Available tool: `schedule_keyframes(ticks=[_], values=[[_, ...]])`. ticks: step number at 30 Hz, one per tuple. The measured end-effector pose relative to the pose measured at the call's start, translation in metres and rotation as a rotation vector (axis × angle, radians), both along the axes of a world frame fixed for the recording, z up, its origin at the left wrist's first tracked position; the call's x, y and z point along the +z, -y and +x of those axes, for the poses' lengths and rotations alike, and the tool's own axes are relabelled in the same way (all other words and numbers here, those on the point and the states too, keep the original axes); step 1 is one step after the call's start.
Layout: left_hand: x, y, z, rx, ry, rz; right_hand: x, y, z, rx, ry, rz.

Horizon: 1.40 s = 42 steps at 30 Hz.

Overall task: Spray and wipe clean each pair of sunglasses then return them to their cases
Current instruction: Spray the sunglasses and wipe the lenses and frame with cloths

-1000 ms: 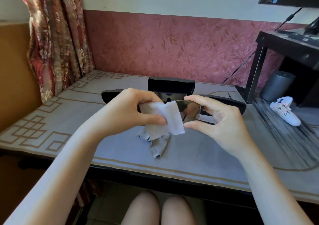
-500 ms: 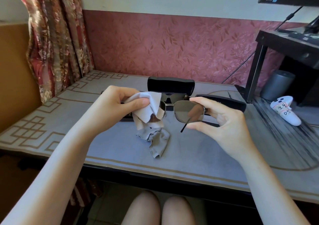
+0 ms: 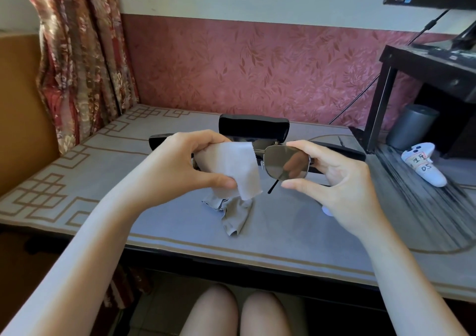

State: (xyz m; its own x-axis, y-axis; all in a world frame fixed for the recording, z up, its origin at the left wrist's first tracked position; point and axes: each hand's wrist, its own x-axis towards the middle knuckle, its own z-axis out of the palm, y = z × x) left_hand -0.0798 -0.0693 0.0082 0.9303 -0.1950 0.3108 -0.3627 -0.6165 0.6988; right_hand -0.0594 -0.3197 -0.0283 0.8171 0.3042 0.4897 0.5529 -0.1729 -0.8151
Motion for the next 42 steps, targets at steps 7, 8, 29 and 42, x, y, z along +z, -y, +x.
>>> schedule_keyframes(ticks=[7, 8, 29, 42], values=[[-0.002, 0.008, 0.000, -0.060, -0.016, -0.029, -0.001, -0.010, -0.006, -0.004, 0.052, -0.080], [-0.002, 0.008, 0.001, -0.079, -0.036, -0.068, -0.002, -0.010, -0.006, -0.009, 0.050, -0.080], [-0.011, 0.001, 0.004, -0.008, 0.005, -0.077, -0.007, -0.011, -0.002, -0.007, 0.096, 0.024], [0.012, 0.041, 0.006, -0.071, -0.068, -0.109, -0.010, -0.023, -0.002, -0.046, 0.139, -0.040]])
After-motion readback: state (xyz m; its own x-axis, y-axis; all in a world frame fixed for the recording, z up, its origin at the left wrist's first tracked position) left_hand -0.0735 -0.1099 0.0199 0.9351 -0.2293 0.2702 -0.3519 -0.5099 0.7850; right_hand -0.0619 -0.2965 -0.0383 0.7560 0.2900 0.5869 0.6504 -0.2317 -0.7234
